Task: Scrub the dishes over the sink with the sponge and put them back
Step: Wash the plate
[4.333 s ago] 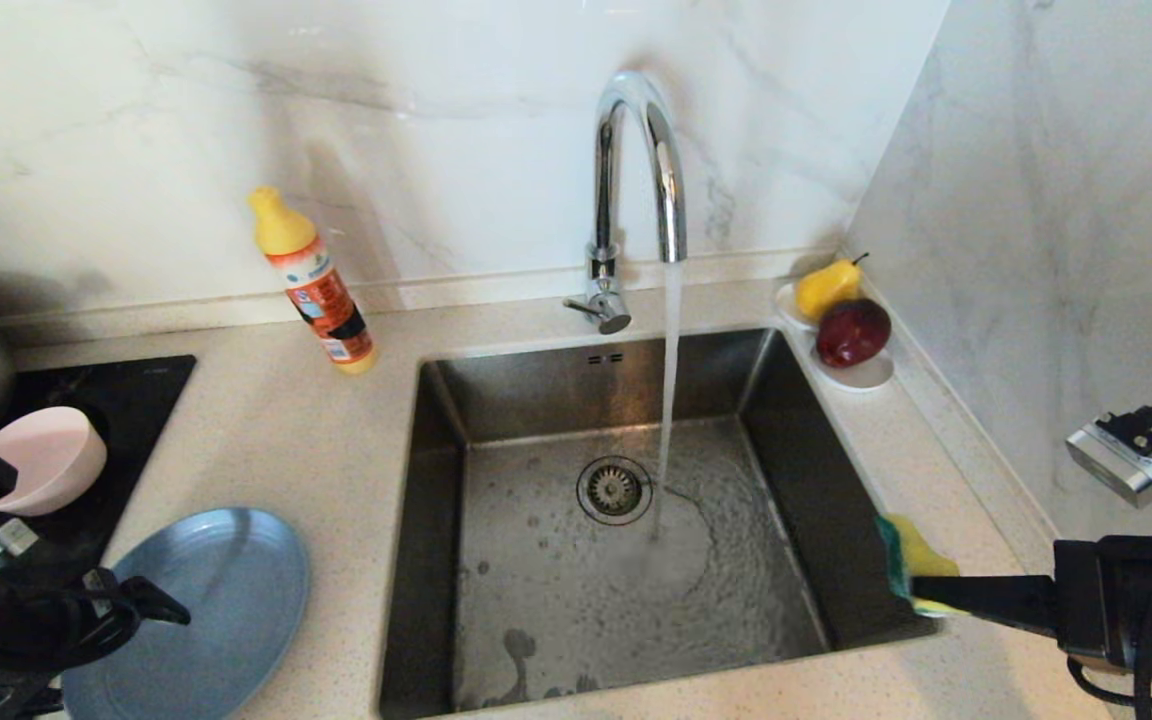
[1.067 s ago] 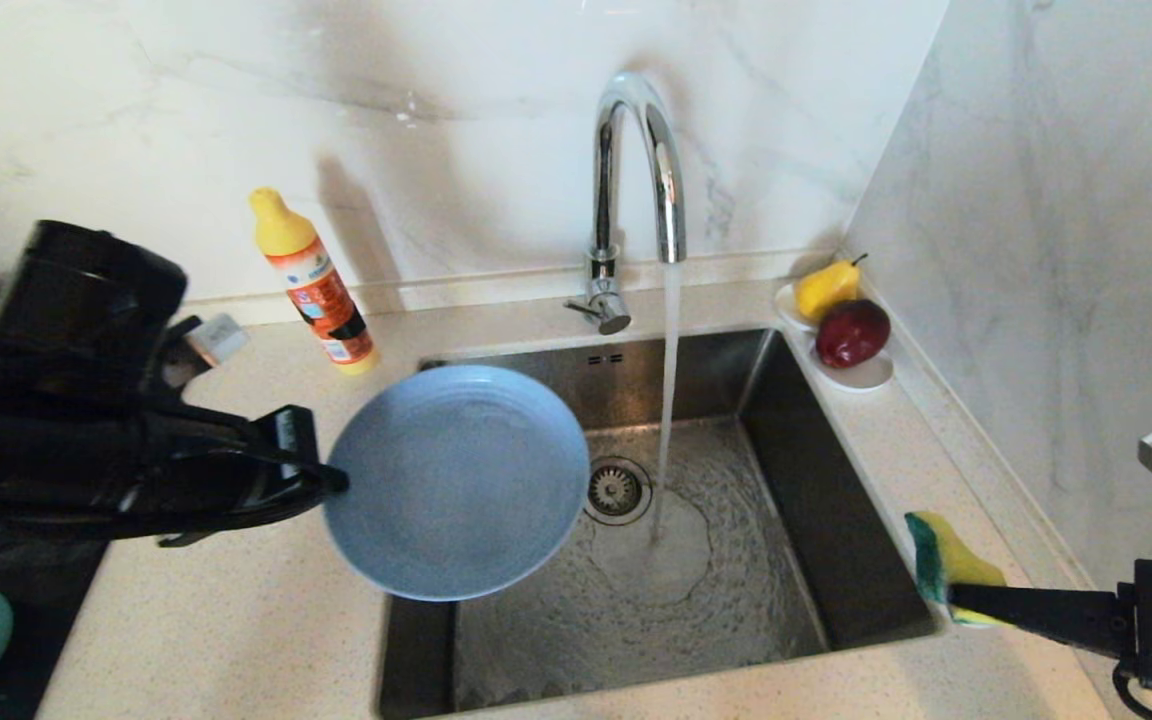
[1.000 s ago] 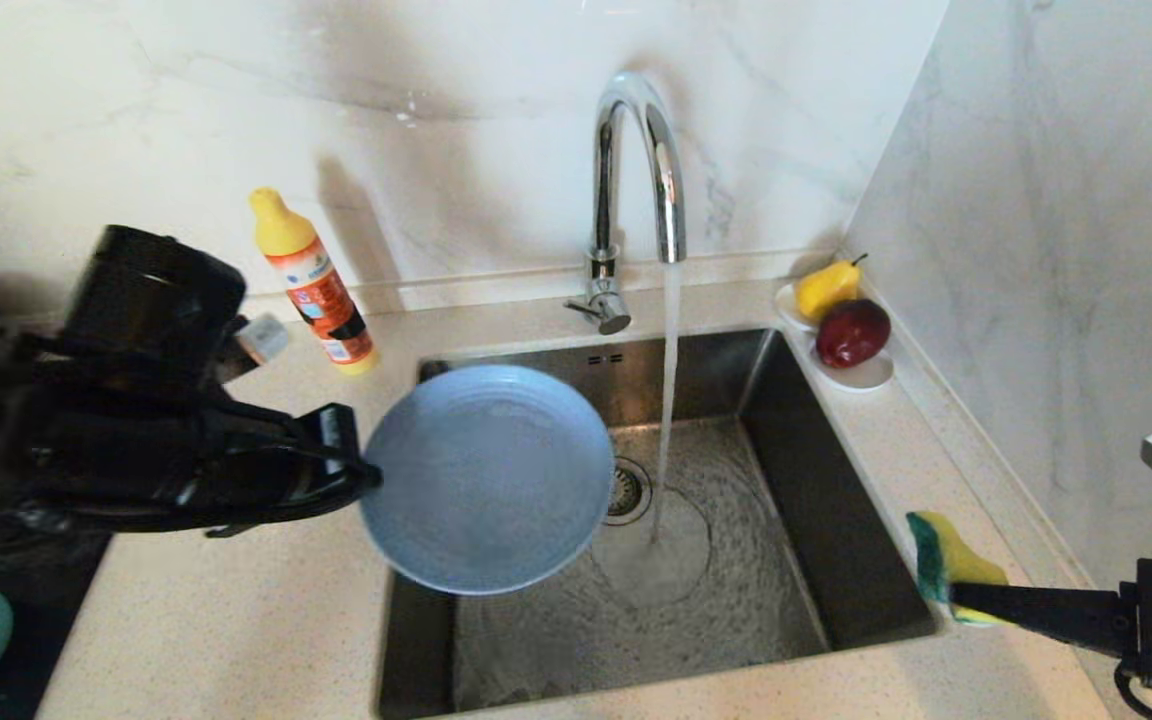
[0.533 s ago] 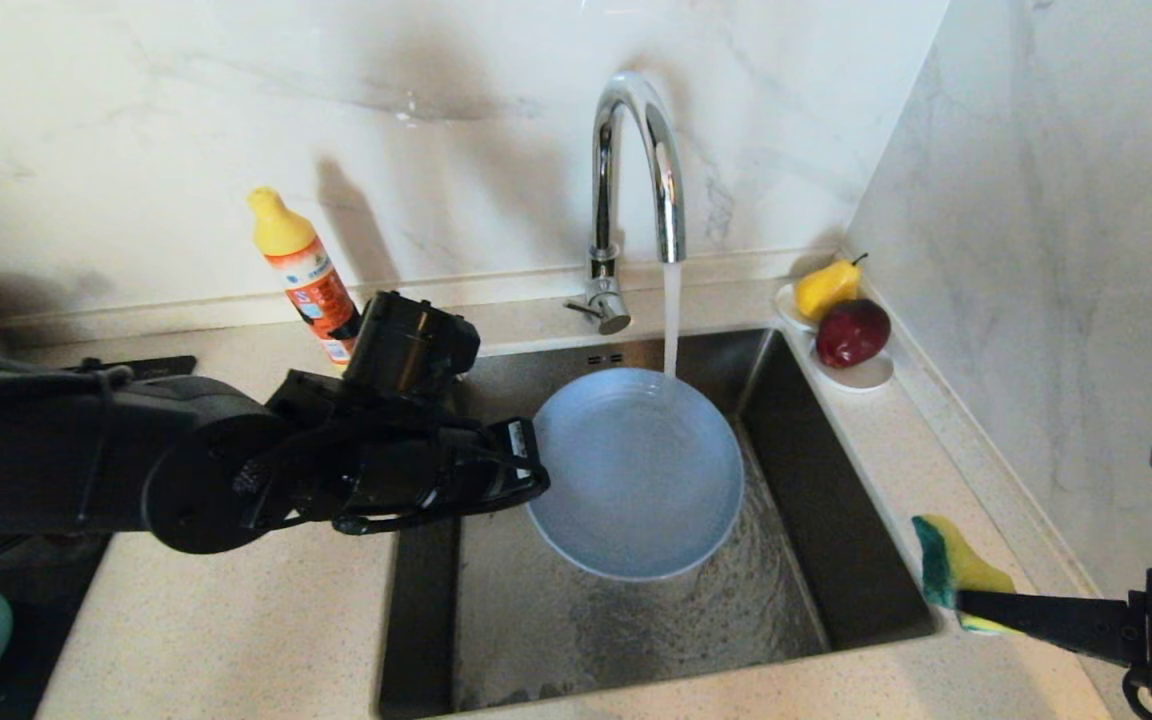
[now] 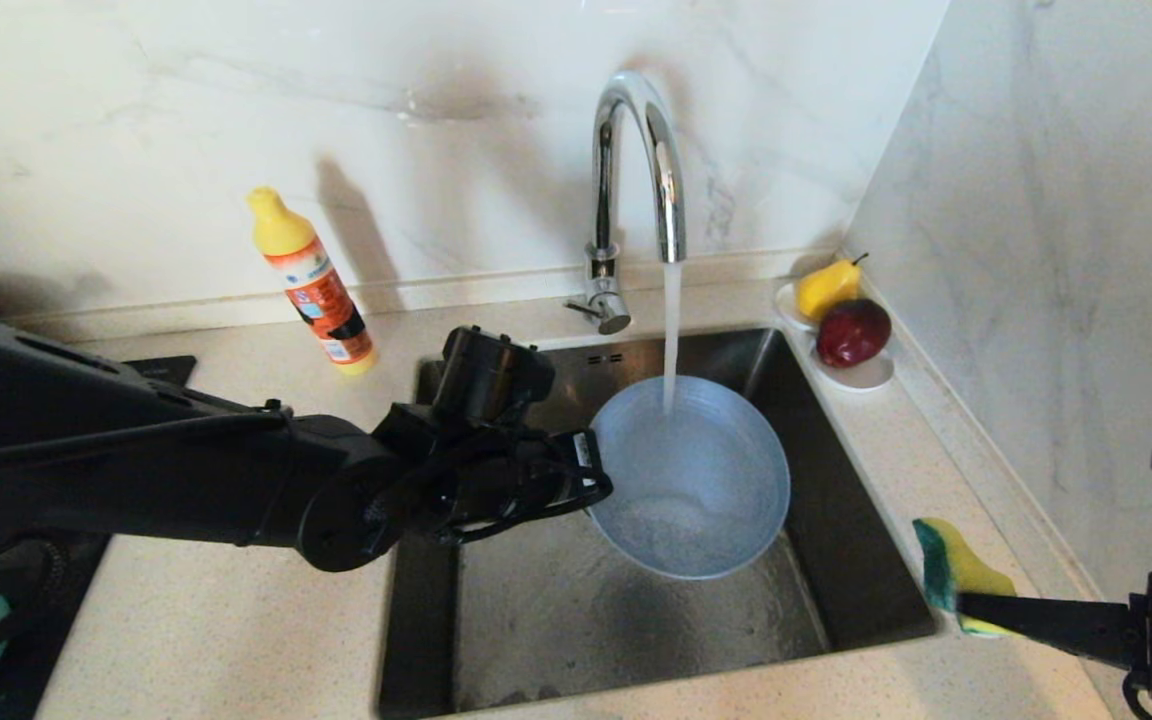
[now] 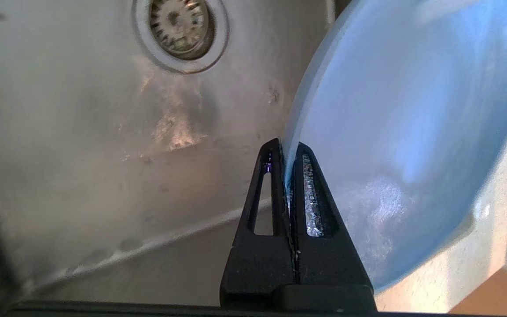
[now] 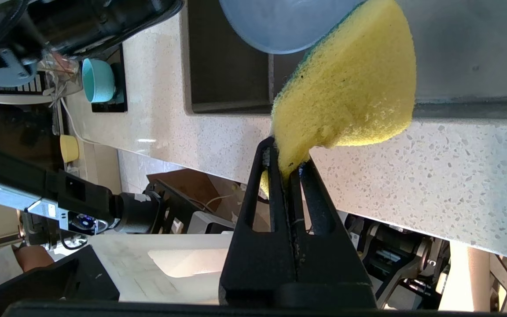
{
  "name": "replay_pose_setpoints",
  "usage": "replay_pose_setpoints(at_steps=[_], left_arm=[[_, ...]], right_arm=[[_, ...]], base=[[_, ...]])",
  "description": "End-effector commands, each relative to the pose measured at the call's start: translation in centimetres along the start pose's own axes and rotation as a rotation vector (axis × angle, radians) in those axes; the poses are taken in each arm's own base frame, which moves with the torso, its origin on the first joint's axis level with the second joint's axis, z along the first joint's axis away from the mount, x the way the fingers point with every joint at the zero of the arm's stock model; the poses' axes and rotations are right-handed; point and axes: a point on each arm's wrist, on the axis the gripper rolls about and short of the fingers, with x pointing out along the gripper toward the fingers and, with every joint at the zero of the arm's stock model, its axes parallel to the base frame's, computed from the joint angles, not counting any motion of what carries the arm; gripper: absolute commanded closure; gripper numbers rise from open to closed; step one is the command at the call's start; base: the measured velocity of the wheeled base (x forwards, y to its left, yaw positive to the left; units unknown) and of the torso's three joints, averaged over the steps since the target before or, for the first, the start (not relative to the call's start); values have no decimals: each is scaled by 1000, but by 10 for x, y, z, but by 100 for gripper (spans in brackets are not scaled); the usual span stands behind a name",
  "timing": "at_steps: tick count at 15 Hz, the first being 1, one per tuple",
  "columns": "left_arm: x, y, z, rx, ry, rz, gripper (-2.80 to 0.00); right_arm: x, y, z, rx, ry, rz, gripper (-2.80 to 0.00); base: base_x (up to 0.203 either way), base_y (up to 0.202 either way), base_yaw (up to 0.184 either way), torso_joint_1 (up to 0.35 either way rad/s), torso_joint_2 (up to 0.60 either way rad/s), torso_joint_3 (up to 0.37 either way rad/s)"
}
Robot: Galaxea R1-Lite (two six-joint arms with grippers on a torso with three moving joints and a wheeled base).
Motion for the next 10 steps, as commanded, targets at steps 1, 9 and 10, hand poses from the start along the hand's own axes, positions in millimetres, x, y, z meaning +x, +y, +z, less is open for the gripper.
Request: replay_pose_setpoints(at_steps=[1,9,10], left_arm=[[13,-1,1,-39,-29,-15,0],[24,12,21,-110,-107,38,0],[22,19,26,-123,-114,58,0]], right_arm=[[0,0,0,3,3,5,0],[4,-3,-1,13,21,-5,0],[3,-3,-2,11,20,-2,0]], base=[[0,0,0,0,0,0],[0,0,0,0,0,0],[0,0,0,0,0,0]])
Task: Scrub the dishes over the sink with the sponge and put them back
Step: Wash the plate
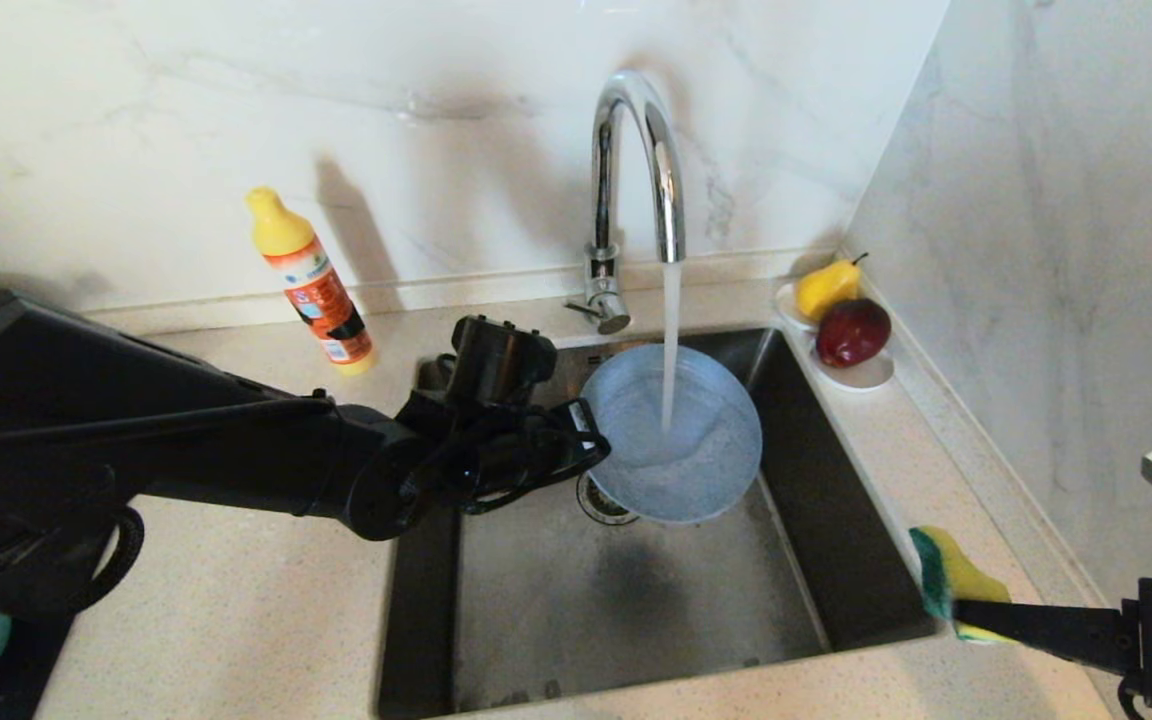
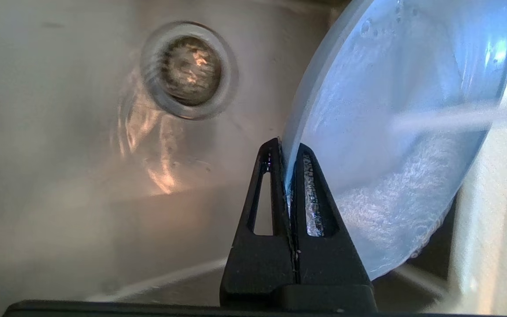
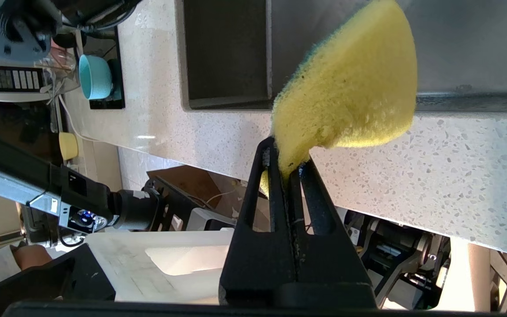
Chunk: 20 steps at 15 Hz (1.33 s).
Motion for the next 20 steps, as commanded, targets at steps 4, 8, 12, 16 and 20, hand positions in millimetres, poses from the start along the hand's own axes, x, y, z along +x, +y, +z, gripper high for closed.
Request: replay_pose_setpoints(at_steps=[4,8,12,16,20], left_arm=[[-25,25,30,-1,-94,137,0],[-55,28,45,202,-263,277,0],[-68,33,43,370,-387,347,0],[-77,37,40,480,-530,353,0],[-88,34,44,484,-568,336,0]], right_arm=[[2,1,2,2,7,7,0],[4,0,0,4,20,6,0],[3,-1,-1,3,17,6,0],[4,-2,-2,8,25,2,0],[5,-2,-1,9,27,-1,0]], base=[[0,0,0,0,0,0],[0,0,0,0,0,0],[0,0,0,0,0,0],[0,0,0,0,0,0],[0,0,0,0,0,0]])
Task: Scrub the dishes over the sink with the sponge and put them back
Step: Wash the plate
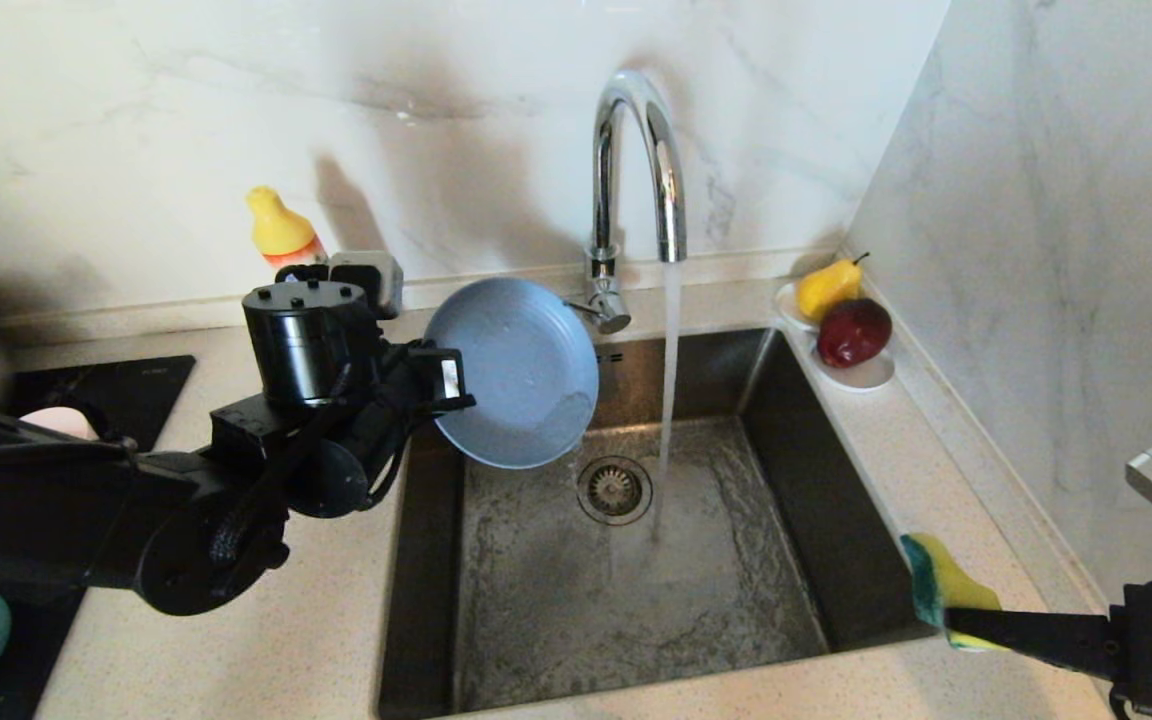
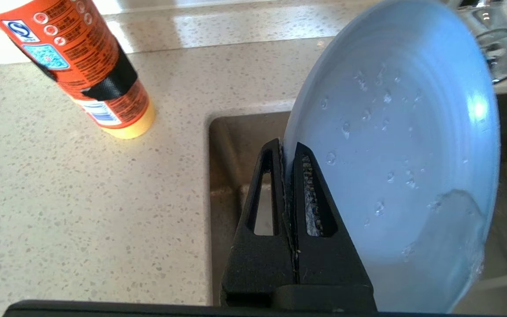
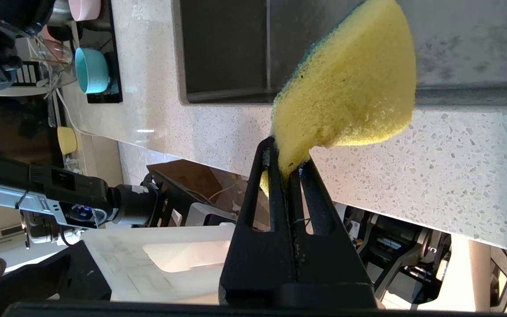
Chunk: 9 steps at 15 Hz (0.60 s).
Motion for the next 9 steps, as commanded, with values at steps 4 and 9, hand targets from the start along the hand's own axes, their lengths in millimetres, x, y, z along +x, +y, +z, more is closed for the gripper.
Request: replay_pose_setpoints(at_steps=[4,9], left_arm=[[-19,9,25,-45,-63,-10,0],[-49,23,23,-61,45,-121,0]], right_arm=[[-1,1,1,-1,-4,8,0],[0,1,0,1,12,23,0]], base=[[0,0,0,0,0,0],[0,0,0,0,0,0]])
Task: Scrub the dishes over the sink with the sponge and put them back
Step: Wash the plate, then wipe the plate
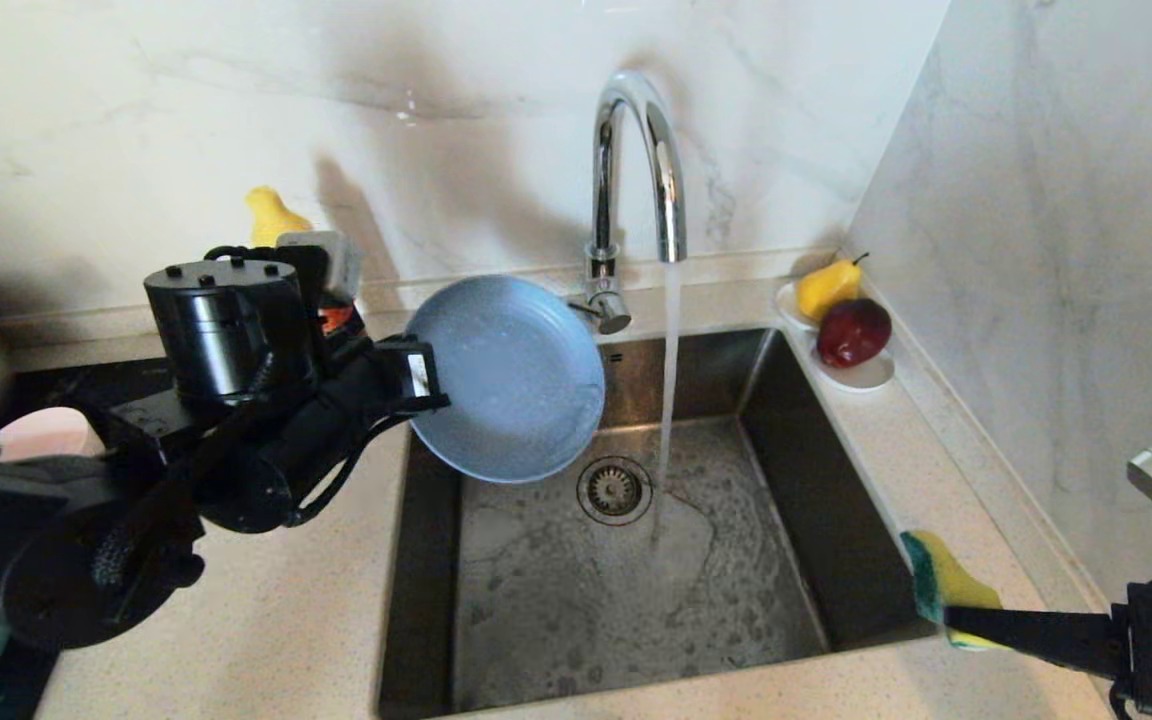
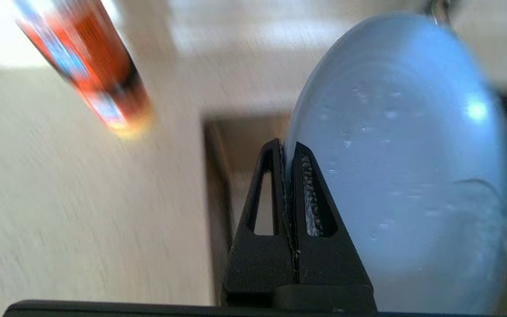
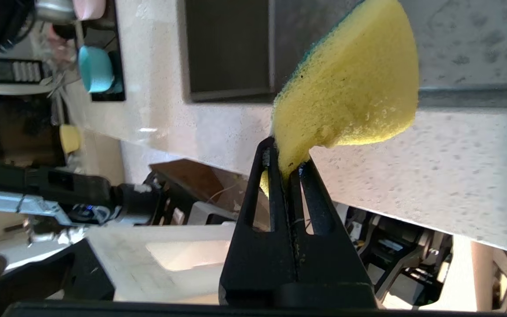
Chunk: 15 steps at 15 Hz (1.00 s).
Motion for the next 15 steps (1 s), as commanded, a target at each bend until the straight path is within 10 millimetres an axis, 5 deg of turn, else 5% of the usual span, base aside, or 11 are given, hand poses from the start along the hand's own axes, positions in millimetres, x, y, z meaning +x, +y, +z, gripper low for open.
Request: replay_pose_setpoints(at_steps=[1,9,15], left_arm=[[-23,7,2,-33,77,-76,0],[-80,24,-24,-132,390,-464,0],[-84,19,-45,-67,403,-514,0]], right_arm=[[2,0,0,6,20,18,0],[12,24,23,-38,104,196,0],[44,65,28,-112,260,320,0]], base=[[0,0,0,0,0,0],[0,0,0,0,0,0],[0,0,0,0,0,0]])
